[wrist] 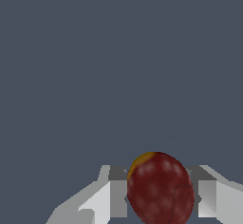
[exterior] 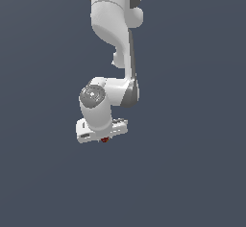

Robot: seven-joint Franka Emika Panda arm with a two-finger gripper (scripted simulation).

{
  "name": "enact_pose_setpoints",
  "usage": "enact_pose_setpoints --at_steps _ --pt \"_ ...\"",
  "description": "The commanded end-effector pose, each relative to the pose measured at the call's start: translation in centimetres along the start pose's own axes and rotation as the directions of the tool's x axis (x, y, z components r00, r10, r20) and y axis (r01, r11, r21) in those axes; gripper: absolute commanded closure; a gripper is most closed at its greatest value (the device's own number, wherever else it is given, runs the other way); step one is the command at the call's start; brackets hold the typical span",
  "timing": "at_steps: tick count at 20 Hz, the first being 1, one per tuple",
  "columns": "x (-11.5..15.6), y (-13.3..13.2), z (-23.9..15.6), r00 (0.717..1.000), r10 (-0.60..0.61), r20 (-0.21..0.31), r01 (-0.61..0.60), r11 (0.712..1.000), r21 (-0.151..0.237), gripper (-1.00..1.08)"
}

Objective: Pick up the object and move it to a goal position.

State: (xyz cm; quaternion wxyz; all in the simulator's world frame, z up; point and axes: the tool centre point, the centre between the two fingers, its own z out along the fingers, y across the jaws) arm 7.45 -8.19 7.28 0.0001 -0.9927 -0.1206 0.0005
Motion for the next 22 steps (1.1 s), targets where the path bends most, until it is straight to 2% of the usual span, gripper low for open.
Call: enact_pose_setpoints --at_steps 1,11,22 --pt "0.7 0.3 -2.1 1.000 0.000 -0.001 0.000 1.000 0.000 1.08" --pt "3.3 1.3 -9.0 1.000 0.000 -0.001 0.000 1.000 0.000 1.08" --pt "4.1 1.6 -10.6 1.000 0.000 -0.001 0.000 1.000 0.000 1.08"
